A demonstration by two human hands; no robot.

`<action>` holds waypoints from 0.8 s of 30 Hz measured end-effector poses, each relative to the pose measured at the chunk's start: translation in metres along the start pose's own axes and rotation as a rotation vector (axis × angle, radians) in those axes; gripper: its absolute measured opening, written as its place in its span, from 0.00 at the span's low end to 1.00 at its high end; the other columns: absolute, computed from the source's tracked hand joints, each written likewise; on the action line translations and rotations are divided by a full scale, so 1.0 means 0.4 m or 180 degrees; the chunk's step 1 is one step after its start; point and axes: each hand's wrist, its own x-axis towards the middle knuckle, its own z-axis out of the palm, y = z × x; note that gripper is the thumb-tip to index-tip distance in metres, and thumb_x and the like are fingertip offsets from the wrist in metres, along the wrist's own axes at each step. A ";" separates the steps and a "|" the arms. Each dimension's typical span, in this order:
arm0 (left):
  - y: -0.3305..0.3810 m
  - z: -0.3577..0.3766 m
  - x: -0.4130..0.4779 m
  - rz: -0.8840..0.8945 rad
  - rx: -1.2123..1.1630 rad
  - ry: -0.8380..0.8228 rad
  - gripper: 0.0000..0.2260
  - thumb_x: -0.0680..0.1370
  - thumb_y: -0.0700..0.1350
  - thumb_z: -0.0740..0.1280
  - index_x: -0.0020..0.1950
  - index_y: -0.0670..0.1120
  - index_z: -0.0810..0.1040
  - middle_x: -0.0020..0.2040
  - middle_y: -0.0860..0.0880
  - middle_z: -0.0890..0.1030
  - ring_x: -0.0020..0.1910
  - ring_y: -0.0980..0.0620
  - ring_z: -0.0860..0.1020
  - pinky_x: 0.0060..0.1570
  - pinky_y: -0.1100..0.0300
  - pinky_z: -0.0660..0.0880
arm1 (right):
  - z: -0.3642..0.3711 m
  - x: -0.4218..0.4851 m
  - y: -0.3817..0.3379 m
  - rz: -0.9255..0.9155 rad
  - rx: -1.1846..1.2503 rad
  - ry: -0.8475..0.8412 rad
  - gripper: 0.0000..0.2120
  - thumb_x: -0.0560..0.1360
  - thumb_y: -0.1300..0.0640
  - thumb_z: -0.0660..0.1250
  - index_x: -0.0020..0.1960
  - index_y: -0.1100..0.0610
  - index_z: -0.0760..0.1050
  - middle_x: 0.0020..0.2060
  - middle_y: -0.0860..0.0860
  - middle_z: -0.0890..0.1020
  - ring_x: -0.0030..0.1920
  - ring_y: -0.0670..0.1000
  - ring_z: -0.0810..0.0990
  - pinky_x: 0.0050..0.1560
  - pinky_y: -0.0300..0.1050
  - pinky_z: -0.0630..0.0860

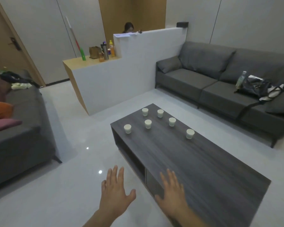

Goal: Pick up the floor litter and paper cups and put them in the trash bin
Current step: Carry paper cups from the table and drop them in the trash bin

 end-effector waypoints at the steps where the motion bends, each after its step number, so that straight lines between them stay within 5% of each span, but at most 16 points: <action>1: 0.014 -0.005 0.042 0.0031 0.0000 -0.0020 0.41 0.73 0.67 0.55 0.78 0.52 0.40 0.78 0.51 0.38 0.77 0.48 0.37 0.74 0.48 0.46 | -0.020 0.043 0.006 0.0017 0.0009 0.0010 0.42 0.75 0.39 0.60 0.79 0.45 0.39 0.77 0.48 0.34 0.77 0.52 0.33 0.76 0.60 0.45; 24: 0.144 0.010 1.051 0.1416 0.0325 -0.0701 0.42 0.72 0.67 0.58 0.78 0.53 0.40 0.78 0.51 0.38 0.76 0.49 0.35 0.74 0.46 0.44 | -0.174 0.742 0.007 0.1277 0.0084 0.0125 0.43 0.74 0.37 0.61 0.78 0.42 0.37 0.77 0.47 0.33 0.77 0.52 0.33 0.76 0.57 0.46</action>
